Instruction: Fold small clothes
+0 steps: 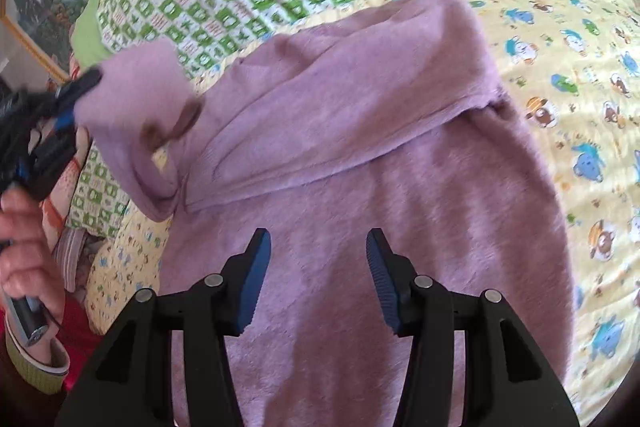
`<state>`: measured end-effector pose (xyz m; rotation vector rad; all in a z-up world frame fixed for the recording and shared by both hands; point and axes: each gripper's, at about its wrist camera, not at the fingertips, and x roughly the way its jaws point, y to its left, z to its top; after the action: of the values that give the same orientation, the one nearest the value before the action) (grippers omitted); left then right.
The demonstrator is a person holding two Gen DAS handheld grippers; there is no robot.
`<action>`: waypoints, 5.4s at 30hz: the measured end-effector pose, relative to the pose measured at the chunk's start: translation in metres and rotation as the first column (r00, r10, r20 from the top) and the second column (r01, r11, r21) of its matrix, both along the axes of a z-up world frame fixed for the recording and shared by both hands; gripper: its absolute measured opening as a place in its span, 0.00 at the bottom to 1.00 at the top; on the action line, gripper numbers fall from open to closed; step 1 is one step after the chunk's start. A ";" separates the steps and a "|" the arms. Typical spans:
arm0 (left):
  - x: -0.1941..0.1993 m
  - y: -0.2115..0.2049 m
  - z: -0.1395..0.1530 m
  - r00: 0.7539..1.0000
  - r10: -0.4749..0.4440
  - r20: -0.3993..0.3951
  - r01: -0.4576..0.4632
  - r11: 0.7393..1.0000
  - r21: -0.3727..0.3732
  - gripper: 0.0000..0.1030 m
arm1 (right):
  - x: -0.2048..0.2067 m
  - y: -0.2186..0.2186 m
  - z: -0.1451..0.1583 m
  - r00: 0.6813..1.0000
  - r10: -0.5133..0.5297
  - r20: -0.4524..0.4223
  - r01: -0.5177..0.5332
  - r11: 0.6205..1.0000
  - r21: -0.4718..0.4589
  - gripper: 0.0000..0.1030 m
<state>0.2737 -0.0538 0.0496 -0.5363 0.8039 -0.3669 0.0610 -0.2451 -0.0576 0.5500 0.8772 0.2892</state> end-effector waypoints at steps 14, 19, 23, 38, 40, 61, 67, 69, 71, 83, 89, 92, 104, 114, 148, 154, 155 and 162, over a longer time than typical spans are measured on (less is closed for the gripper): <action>-0.045 0.006 -0.094 0.980 -0.070 -0.185 0.110 0.970 0.215 0.46 | 0.049 -0.047 -0.013 0.997 -0.066 -0.027 0.067 0.997 0.029 0.50; -0.084 0.071 -0.098 0.976 0.125 -0.178 -0.026 0.879 0.477 0.50 | 0.074 -0.034 -0.017 0.999 -0.040 -0.020 0.040 0.999 0.011 0.50; -0.079 0.102 -0.120 0.955 0.237 -0.179 -0.073 0.773 0.630 0.51 | 0.101 -0.023 -0.032 0.998 -0.022 -0.059 0.019 0.998 -0.059 0.50; -0.050 0.171 -0.139 0.810 0.552 -0.198 -0.352 0.728 0.589 0.44 | 0.091 -0.037 0.125 0.954 0.150 0.260 -0.110 0.980 -0.164 0.05; -0.052 0.176 -0.141 0.801 0.559 -0.214 -0.366 0.741 0.563 0.44 | 0.095 -0.053 0.134 0.951 0.157 0.267 -0.094 0.967 -0.235 0.05; -0.071 0.194 -0.150 0.771 0.580 -0.264 -0.427 0.777 0.461 0.44 | 0.116 -0.044 0.054 0.997 0.027 0.070 0.005 0.905 -0.426 0.57; -0.082 0.191 -0.153 0.764 0.590 -0.261 -0.440 0.773 0.457 0.45 | 0.145 0.122 0.094 0.878 0.445 0.178 -0.348 0.847 -0.401 0.63; -0.087 0.191 -0.154 0.762 0.591 -0.266 -0.446 0.776 0.446 0.45 | 0.166 0.186 0.095 0.807 0.562 0.184 -0.456 0.789 -0.411 0.63; -0.091 0.193 -0.154 0.761 0.588 -0.274 -0.449 0.783 0.431 0.45 | 0.183 0.239 0.089 0.749 0.641 0.167 -0.527 0.730 -0.436 0.62; -0.110 0.203 -0.150 0.804 0.526 -0.276 -0.445 0.842 0.305 0.44 | 0.247 0.327 0.037 0.673 0.740 -0.017 -0.634 0.565 -0.528 0.12; -0.113 0.207 -0.156 0.795 0.536 -0.283 -0.439 0.831 0.342 0.31 | 0.286 0.285 0.049 0.765 0.640 0.066 -0.627 0.764 -0.152 0.07; -0.128 0.212 -0.156 0.786 0.545 -0.291 -0.462 0.831 0.309 0.31 | 0.309 0.268 0.027 0.827 0.563 0.013 -0.562 0.827 -0.012 0.05; -0.197 0.205 -0.120 0.809 0.536 -0.240 -0.446 0.827 0.342 0.32 | 0.257 0.228 0.057 0.833 0.534 0.142 -0.528 0.845 -0.080 0.06; -0.215 0.207 -0.117 0.816 0.504 -0.283 -0.400 0.846 0.352 0.38 | 0.142 0.099 0.013 0.940 0.341 0.004 -0.340 0.939 -0.058 0.40; -0.367 0.124 -0.165 0.848 0.228 -0.478 -0.099 0.955 0.280 0.72 | -0.141 -0.091 -0.055 0.979 -0.094 -0.182 0.082 0.994 -0.075 0.42; -0.380 0.118 -0.170 0.847 0.208 -0.490 -0.092 0.964 0.249 0.75 | -0.168 -0.098 -0.066 0.973 -0.117 -0.199 0.113 0.993 -0.034 0.42; -0.382 0.116 -0.171 0.846 0.201 -0.493 -0.088 0.966 0.243 0.76 | -0.171 -0.098 -0.066 0.973 -0.118 -0.197 0.114 0.993 -0.031 0.42; -0.392 0.108 -0.180 0.851 0.168 -0.498 -0.080 0.978 0.194 0.82 | -0.183 -0.088 -0.070 0.978 -0.080 -0.195 0.080 0.997 -0.008 0.42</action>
<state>-0.1184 0.0539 -0.1301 -0.5322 1.2980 -0.0255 -0.1224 -0.3334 -0.1273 0.6197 1.0414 0.1635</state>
